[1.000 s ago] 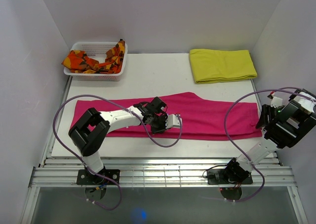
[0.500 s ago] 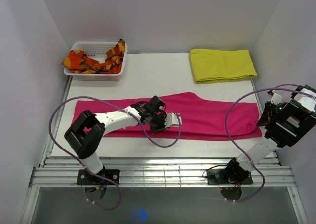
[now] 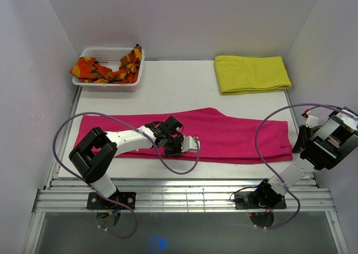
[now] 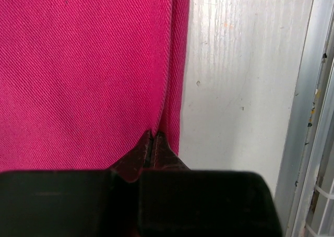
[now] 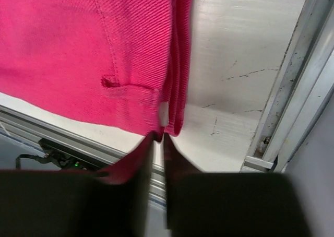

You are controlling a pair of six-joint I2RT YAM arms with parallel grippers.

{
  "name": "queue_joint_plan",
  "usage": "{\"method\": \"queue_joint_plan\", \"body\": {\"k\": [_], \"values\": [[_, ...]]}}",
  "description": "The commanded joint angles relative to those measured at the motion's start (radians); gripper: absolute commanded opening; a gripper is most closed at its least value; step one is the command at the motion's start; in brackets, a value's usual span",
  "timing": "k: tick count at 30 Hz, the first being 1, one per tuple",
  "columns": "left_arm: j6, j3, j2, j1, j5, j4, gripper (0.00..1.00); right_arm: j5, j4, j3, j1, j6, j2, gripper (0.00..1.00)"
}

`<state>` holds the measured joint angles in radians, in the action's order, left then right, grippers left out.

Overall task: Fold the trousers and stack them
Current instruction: Fold the trousers

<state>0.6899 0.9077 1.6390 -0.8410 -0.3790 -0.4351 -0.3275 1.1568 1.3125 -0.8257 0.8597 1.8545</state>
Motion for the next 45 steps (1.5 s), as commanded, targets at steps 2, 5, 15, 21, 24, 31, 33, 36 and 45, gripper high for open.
{"method": "queue_joint_plan", "body": {"k": [2,5,15,21,24,31,33,36,45], "values": [[0.003,-0.032,0.038,-0.006,-0.005,-0.014,0.0,0.002,-0.036,0.004,-0.092,0.018,0.037,0.34],[-0.003,-0.023,0.05,-0.006,-0.009,-0.004,0.0,-0.028,-0.014,0.007,-0.092,0.025,0.023,0.48],[-0.024,0.013,0.082,-0.017,-0.015,-0.001,0.0,-0.091,0.004,-0.021,-0.084,-0.028,0.057,0.75],[-0.041,0.013,0.087,-0.018,-0.018,0.009,0.0,-0.16,0.081,0.036,-0.082,-0.033,0.14,0.3],[-0.05,0.008,0.087,-0.018,-0.017,0.019,0.0,-0.159,0.115,0.096,-0.082,-0.037,0.126,0.08],[-0.062,0.002,0.099,-0.018,-0.006,0.03,0.0,-0.14,0.153,0.13,-0.085,-0.034,-0.001,0.08],[-0.064,-0.004,0.101,-0.018,-0.005,0.035,0.0,-0.114,0.152,0.114,-0.085,-0.034,-0.046,0.08],[-0.069,-0.01,0.101,-0.018,0.0,0.038,0.0,-0.079,0.152,0.088,-0.101,-0.021,-0.063,0.08],[-0.066,-0.013,0.101,-0.018,0.023,0.033,0.0,0.024,-0.049,-0.012,-0.184,-0.05,0.098,0.08]]}}
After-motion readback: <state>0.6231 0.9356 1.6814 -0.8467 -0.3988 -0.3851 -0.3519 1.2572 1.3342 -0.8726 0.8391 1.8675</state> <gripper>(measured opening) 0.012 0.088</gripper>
